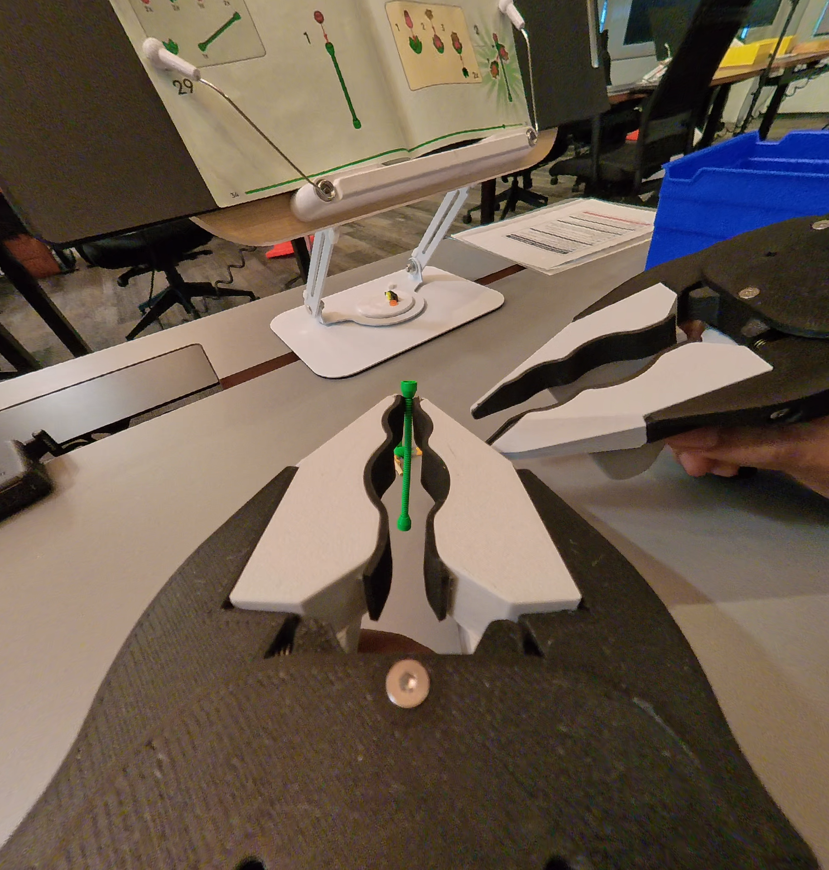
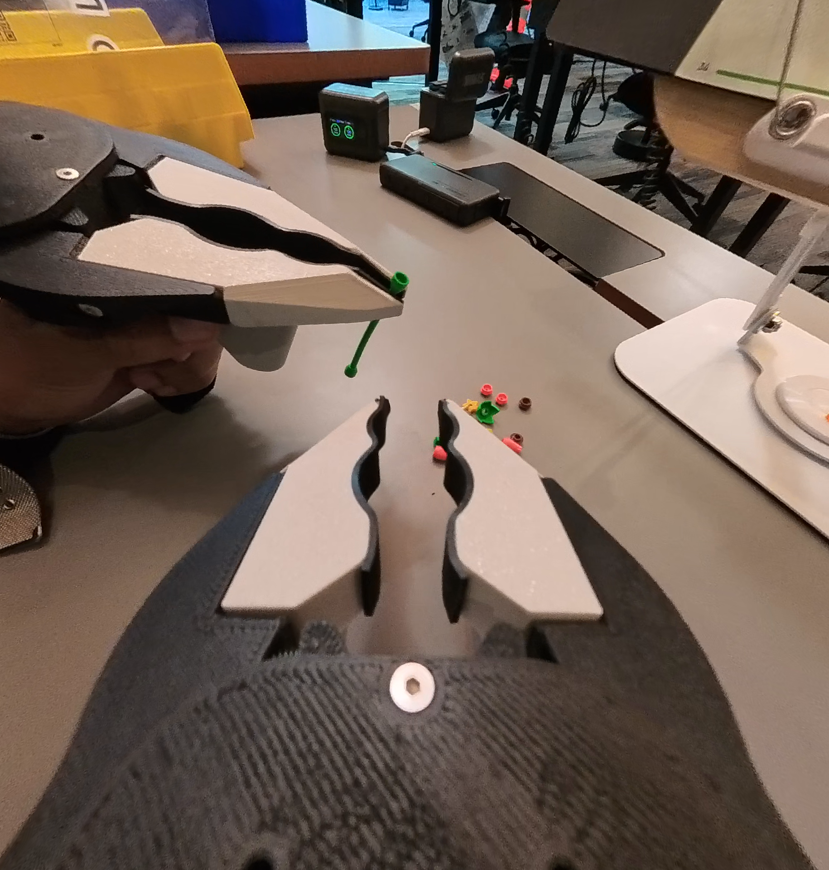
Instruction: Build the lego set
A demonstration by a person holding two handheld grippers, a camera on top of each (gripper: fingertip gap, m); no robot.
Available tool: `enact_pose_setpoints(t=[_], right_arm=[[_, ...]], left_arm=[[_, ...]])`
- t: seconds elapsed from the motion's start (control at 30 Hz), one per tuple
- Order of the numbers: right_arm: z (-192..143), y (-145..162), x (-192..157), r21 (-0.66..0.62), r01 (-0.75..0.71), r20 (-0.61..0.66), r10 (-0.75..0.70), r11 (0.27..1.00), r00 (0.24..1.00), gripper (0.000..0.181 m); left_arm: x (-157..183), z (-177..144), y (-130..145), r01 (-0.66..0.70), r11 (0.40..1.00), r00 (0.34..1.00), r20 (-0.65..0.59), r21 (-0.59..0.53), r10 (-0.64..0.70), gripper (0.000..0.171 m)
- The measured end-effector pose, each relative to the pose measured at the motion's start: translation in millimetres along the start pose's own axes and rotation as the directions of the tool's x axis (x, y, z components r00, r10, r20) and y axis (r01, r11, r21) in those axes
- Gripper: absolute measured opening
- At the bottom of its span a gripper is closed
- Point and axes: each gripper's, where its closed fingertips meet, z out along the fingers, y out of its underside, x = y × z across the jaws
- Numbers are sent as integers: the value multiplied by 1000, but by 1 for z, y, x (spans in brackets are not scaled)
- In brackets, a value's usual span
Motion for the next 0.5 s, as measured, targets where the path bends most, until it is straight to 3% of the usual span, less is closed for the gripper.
enact_pose_setpoints(t=[0.1,0.27,0.5], right_arm=[[-1,0,2,1,-1,-15,1,1000,1000,19],[-6,19,29,-87,-110,-147,96,990,984,9],[1,28,33,-156,-97,-168,71,983,983,5]], left_arm=[[-1,0,0,6,1000,1000,0,3,-6,0],[-1,-1,-1,10,1000,1000,2,5,-10,0],[-5,-1,-1,38,999,999,5,8,-38,0]])
